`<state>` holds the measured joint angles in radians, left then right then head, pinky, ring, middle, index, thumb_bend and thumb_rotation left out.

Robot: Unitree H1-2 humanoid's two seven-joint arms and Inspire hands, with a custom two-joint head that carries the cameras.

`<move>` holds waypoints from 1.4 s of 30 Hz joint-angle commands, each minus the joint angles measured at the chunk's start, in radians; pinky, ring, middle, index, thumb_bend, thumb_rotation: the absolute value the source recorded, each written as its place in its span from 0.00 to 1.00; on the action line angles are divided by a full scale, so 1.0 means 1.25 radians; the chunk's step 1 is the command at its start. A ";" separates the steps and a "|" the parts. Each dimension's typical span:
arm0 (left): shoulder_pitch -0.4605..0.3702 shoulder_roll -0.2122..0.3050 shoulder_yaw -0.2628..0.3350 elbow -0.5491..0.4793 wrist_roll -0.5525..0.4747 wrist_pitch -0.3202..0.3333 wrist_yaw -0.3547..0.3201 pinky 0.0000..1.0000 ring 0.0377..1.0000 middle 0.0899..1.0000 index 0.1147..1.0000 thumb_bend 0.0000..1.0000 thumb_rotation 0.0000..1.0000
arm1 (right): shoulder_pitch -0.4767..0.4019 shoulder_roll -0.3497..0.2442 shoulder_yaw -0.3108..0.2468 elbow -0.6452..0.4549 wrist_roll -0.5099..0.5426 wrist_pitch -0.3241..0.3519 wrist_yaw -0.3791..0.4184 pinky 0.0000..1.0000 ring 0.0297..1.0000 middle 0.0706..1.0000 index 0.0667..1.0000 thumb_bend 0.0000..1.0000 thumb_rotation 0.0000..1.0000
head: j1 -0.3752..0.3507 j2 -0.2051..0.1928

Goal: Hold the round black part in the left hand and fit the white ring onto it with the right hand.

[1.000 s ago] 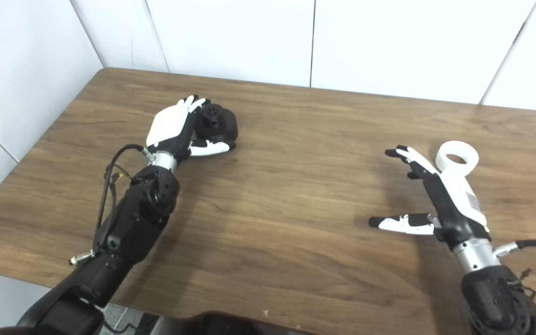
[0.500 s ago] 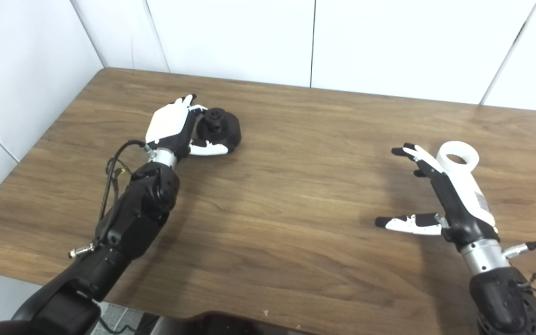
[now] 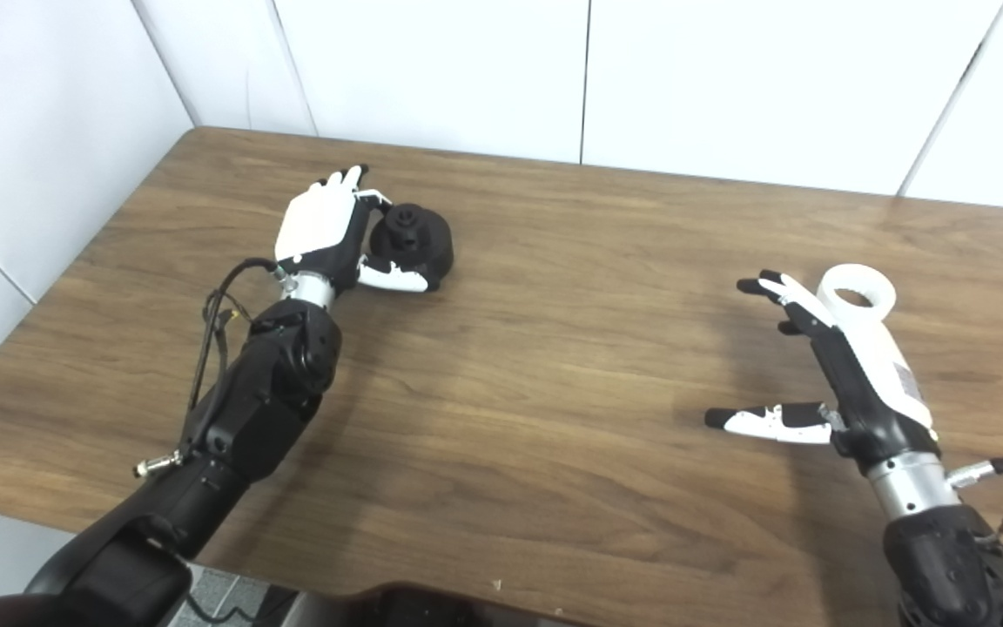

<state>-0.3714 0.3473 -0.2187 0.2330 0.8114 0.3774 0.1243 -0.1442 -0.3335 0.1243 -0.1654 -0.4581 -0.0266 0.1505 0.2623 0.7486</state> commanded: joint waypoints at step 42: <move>0.128 -0.105 -0.227 -0.230 -0.067 -0.250 -0.198 1.00 1.00 1.00 0.56 1.00 0.42 | -0.039 0.023 -0.018 -0.095 -0.051 0.052 -0.006 0.77 0.89 0.93 0.86 0.87 0.28 | -0.194 0.045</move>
<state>-0.2084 0.2079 -0.4955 -0.0426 0.7024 0.0701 -0.0988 -0.1592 -0.3058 0.1115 -0.2410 -0.5186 0.0369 0.1505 0.0200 0.8038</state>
